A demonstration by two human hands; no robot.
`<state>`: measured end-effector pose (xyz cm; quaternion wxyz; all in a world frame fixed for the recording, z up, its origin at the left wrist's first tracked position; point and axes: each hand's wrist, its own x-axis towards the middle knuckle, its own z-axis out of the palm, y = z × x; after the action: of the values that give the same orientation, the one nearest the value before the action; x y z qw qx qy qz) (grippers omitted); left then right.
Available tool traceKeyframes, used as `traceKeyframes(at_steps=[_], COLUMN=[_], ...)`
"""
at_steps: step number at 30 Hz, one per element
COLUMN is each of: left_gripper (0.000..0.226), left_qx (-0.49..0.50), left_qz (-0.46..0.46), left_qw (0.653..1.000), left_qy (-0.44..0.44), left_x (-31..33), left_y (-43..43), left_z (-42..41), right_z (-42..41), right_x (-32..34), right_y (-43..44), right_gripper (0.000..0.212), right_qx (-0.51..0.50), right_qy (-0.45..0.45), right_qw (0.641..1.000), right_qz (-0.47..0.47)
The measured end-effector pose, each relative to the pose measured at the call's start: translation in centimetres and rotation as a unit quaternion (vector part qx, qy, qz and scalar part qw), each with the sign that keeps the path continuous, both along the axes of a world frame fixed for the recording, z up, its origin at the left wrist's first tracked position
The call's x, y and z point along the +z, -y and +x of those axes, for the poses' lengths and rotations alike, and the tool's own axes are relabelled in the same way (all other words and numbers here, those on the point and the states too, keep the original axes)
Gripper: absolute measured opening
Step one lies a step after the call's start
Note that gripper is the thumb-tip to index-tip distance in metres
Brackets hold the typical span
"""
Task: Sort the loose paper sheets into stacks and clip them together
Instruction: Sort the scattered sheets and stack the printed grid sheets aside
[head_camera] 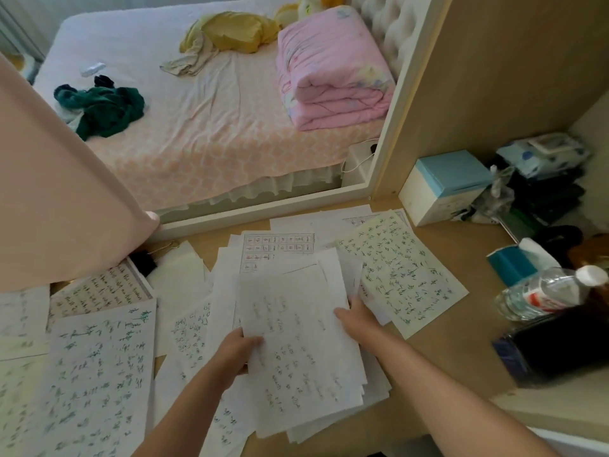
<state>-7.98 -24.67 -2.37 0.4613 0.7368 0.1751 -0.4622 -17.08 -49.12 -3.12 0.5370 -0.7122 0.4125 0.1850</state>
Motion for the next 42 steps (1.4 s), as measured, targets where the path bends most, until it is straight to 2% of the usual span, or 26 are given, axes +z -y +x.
traceKeyframes(at_steps=[3, 7, 13, 16, 18, 20, 23, 24, 25, 26, 27, 29, 31, 33, 35, 38, 42], left_gripper=[0.028, 0.038, 0.04, 0.044, 0.047, 0.048, 0.049, 0.049, 0.05, 0.048, 0.045, 0.037, 0.041, 0.055, 0.081, 0.117, 0.132], left_qx=[0.013, 0.021, 0.006, -0.025, -0.032, -0.016, 0.036, 0.038, 0.028, 0.005, -0.029, -0.109, -0.164, -0.22, -0.283, -0.337, -0.39], left_qz=[-0.01, -0.025, -0.056, -0.07, -0.07, -0.079, -0.126, -0.15, -0.162, -0.156, -0.134, -0.038, 0.079, 0.166, 0.224, 0.223, 0.247], left_qw=[1.0, 0.997, 0.996, 0.993, 0.991, 0.99, 0.988, 0.986, 0.985, 0.987, 0.989, 0.982, 0.942, 0.886, 0.851, 0.854, 0.819], left_qy=[0.021, 0.067, 0.066, 0.096, 0.112, 0.115, 0.084, 0.064, 0.049, 0.046, 0.059, 0.148, 0.281, 0.374, 0.383, 0.327, 0.341], left_x=[-0.2, 0.3, 0.9, 1.7, 1.7, 1.8, 1.4, 1.4, 1.2, 1.0, 1.0, 1.0, 0.6, 0.2, -0.2, -0.7, -1.2], left_y=[-0.4, -0.8, -1.4, -0.4, 0.1, 0.4, 0.3, 0.3, 0.6, 1.0, 1.7, 3.0, 3.6, 3.3, 3.0, 3.4, 4.6], left_z=[0.0, -0.1, 0.1, -0.2, -0.1, -0.1, 0.4, 0.5, 0.5, 0.5, 0.4, 0.4, 1.0, 2.3, 3.7, 5.5, 7.0], right_z=[0.0, -0.1, -0.4, -0.5, -0.6, -0.8, -1.0, -1.0, -0.9, -0.9, -0.9, -0.7, -0.8, -1.0, -1.1, -0.7, -0.2], right_x=[0.4, 1.0, 1.2, 0.8, 0.8, 1.0, 0.8, 0.9, 1.2, 1.7, 1.9, 1.5, 1.2, 1.0, 0.6, 0.4, 0.3], right_y=[-1.1, -2.2, -2.1, -1.9, -1.7, -1.3, -0.1, 0.4, 0.7, 1.0, 1.2, 2.1, 3.3, 4.5, 5.3, 5.5, 4.9], right_gripper=[0.036, 0.048, 0.034, 0.034, 0.038, 0.051, 0.093, 0.096, 0.085, 0.064, 0.046, 0.034, 0.03, 0.028, 0.027, 0.027, 0.025], right_qx=[0.036, 0.119, 0.031, 0.053, 0.057, 0.017, -0.096, -0.104, -0.092, -0.076, -0.066, -0.074, -0.068, -0.044, -0.045, -0.052, -0.029], right_qy=[0.0, -0.029, -0.002, -0.012, -0.006, 0.029, 0.101, 0.108, 0.117, 0.116, 0.111, 0.089, 0.043, 0.002, -0.001, 0.019, 0.036], right_qw=[0.998, 0.992, 0.998, 0.993, 0.993, 0.996, 0.99, 0.987, 0.987, 0.989, 0.991, 0.993, 0.994, 0.993, 0.991, 0.994, 0.995], right_qz=[-0.044, 0.006, -0.06, -0.108, -0.104, -0.082, 0.029, 0.05, 0.057, 0.056, 0.043, -0.012, -0.07, -0.114, -0.123, -0.099, -0.088])
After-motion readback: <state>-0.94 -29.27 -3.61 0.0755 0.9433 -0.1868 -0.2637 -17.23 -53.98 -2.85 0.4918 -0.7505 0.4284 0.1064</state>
